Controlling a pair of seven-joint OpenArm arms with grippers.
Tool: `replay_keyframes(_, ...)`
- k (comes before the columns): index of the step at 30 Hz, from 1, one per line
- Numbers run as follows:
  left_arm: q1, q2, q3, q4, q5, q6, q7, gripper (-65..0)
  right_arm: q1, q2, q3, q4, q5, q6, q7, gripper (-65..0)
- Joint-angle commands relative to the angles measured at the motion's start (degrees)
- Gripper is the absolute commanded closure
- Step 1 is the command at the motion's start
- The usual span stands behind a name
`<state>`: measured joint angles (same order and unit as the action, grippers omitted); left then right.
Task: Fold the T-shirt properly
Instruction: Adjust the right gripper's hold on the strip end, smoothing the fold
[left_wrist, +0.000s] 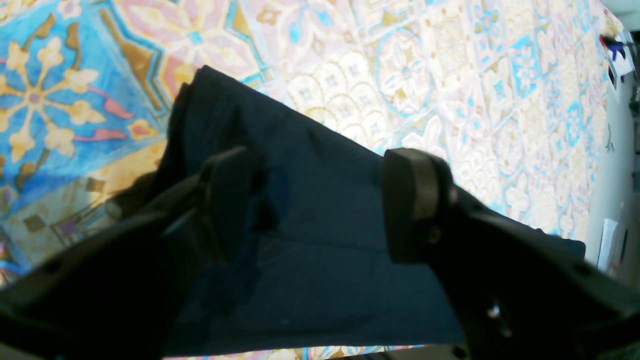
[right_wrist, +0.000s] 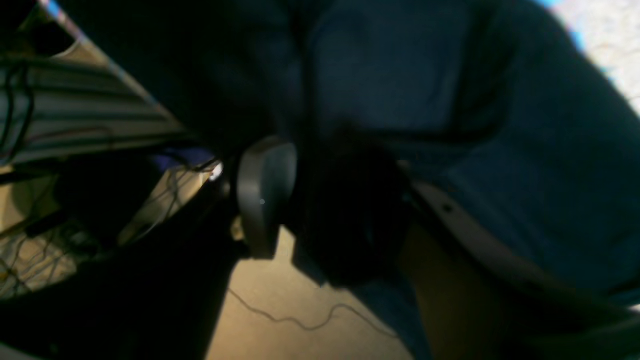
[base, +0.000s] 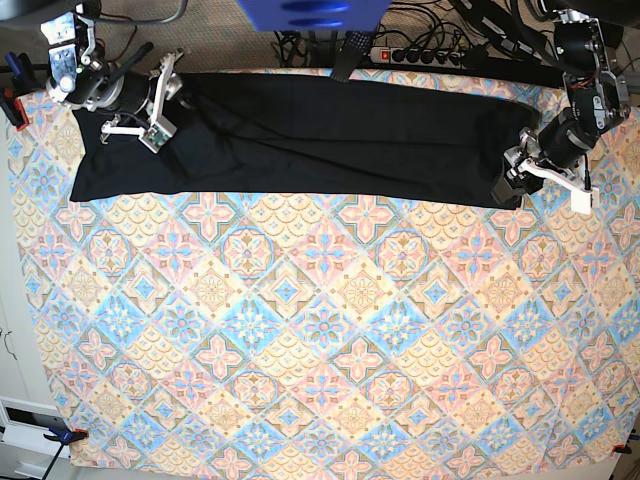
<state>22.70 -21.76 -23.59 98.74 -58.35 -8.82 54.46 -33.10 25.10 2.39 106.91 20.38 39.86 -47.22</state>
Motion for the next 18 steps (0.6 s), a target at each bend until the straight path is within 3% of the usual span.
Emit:
replay_keyframes(1,-0.2,-0.9,-0.4,0.8,-0.8,-0.3,-0.8,-40.3,0.2,0.9,0.5,0.8,0.8,0.1,1.1,-27.9)
replay_keyframes(6,-0.2,-0.9,-0.4,0.8,-0.9,-0.3,-0.8,-40.3,0.5,1.0,0.5,-2.3,0.8,0.1,1.1,-27.2)
replay_keyframes(9,-0.2,-0.9,-0.4,0.8,-0.9,-0.3,-0.8,-40.3,1.1,1.0,0.6,-4.5,0.8,0.1,1.1,-19.6)
replay_keyframes(13,-0.2,-1.0,-0.4,0.8,-0.9,-0.3,-0.8,-40.3,2.5,1.0,1.0,-7.8,0.7,0.1,1.1,-3.4)
replay_keyframes(18,-0.2,-1.0,-0.4,0.8,-0.9,-0.3,-0.8,-40.3,4.4,2.5,2.0,-8.5,0.7,0.1,1.1,-2.7)
